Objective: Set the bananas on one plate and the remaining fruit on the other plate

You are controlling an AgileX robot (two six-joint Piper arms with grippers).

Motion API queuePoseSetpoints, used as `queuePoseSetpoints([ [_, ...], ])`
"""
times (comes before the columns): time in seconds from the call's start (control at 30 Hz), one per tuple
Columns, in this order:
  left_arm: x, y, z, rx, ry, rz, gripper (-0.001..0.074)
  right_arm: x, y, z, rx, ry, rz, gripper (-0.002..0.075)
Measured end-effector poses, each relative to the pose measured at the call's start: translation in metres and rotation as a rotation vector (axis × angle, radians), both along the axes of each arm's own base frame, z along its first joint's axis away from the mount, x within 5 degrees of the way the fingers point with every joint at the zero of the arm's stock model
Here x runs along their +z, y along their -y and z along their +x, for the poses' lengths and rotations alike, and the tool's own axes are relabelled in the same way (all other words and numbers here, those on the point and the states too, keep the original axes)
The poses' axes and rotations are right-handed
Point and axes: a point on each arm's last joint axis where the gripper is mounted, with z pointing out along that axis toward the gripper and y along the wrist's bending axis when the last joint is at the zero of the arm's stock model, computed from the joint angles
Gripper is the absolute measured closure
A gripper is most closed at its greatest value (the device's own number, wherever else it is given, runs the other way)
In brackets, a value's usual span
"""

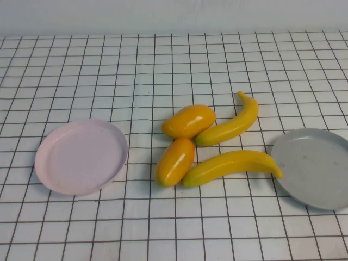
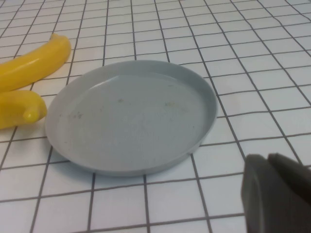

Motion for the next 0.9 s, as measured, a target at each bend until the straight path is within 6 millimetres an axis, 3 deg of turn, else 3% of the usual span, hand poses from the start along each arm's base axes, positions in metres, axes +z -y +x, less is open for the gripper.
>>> queuePoseSetpoints([
  [0.9, 0.0006, 0.0027, -0.0008, -0.05, 0.012, -0.002, 0.074, 0.0, 0.0, 0.0, 0.0, 0.0, 0.0, 0.0742],
])
